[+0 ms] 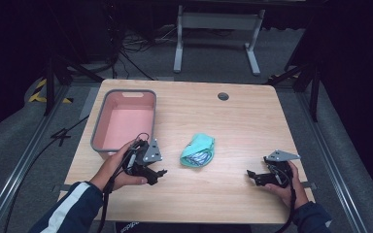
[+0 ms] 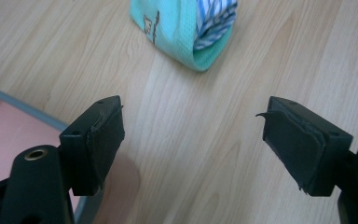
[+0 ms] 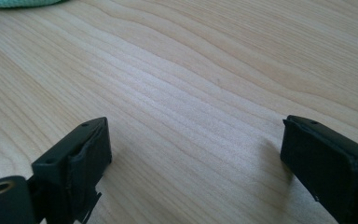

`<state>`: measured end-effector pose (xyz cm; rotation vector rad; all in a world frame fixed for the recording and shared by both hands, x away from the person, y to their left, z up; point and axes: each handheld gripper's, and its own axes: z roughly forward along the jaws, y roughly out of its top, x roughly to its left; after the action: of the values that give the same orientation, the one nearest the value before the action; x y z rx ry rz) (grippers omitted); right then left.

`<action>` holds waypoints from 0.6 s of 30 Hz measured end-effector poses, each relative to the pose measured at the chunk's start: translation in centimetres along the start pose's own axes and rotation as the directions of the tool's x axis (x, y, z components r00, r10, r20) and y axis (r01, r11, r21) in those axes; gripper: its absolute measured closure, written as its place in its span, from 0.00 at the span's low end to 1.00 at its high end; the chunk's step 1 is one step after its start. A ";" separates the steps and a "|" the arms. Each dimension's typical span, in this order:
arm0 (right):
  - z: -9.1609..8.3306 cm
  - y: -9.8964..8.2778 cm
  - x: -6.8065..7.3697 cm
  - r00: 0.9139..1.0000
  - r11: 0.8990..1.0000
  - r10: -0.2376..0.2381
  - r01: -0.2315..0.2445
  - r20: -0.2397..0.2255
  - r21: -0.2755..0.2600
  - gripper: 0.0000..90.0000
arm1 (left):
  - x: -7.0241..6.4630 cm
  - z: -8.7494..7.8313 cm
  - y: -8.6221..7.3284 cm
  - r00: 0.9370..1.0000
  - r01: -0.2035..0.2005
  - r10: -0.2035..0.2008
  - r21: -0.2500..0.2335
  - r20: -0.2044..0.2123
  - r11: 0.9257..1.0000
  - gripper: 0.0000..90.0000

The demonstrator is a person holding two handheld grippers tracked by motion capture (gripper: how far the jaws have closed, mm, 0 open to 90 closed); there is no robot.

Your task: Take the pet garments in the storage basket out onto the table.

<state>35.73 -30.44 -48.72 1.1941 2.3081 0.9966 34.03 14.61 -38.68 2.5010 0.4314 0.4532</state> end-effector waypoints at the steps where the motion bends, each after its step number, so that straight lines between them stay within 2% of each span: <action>1: 0.0 0.0 0.0 1.000 1.000 0.000 0.000 0.000 0.000 0.10 | -0.1 -0.1 -0.3 1.000 -0.002 0.002 0.010 0.001 1.000 0.24; 7: 0.0 0.0 0.0 1.000 1.000 0.000 0.000 0.001 0.000 0.10 | -0.4 -0.5 -2.6 1.000 -0.019 0.019 0.028 0.018 0.999 0.24; 9: 0.0 0.0 0.0 1.000 1.000 -0.001 0.001 0.001 0.000 0.10 | -0.6 -0.4 -3.6 0.999 -0.030 0.029 0.060 0.015 0.998 0.26; 10: 0.0 0.0 0.0 1.000 1.000 -0.001 0.001 0.001 -0.001 0.10 | -0.7 -0.4 -4.2 0.999 -0.032 0.032 0.078 0.000 0.996 0.25; 12: 0.0 0.0 0.0 1.000 1.000 -0.001 0.001 0.001 -0.001 0.10 | -0.7 -0.3 -4.7 1.000 -0.022 0.023 0.087 -0.003 0.996 0.25; 13: 0.0 0.0 0.0 1.000 1.000 0.000 0.000 0.002 -0.001 0.10 | -0.8 -0.2 -5.9 1.000 -0.011 0.011 0.100 -0.002 0.995 0.24; 14: 0.0 0.0 0.0 1.000 1.000 0.000 0.000 0.002 0.000 0.10 | -0.8 -0.2 -5.9 1.000 -0.011 0.011 0.100 -0.002 0.995 0.24; 18: 0.0 0.0 0.0 1.000 1.000 0.000 0.000 0.002 0.000 0.10 | -0.6 0.1 -8.4 1.000 0.027 -0.027 0.094 -0.001 0.995 0.23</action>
<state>35.71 -30.45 -48.73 1.1944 2.3061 0.9951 31.83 20.99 -43.67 2.5825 0.4972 0.4311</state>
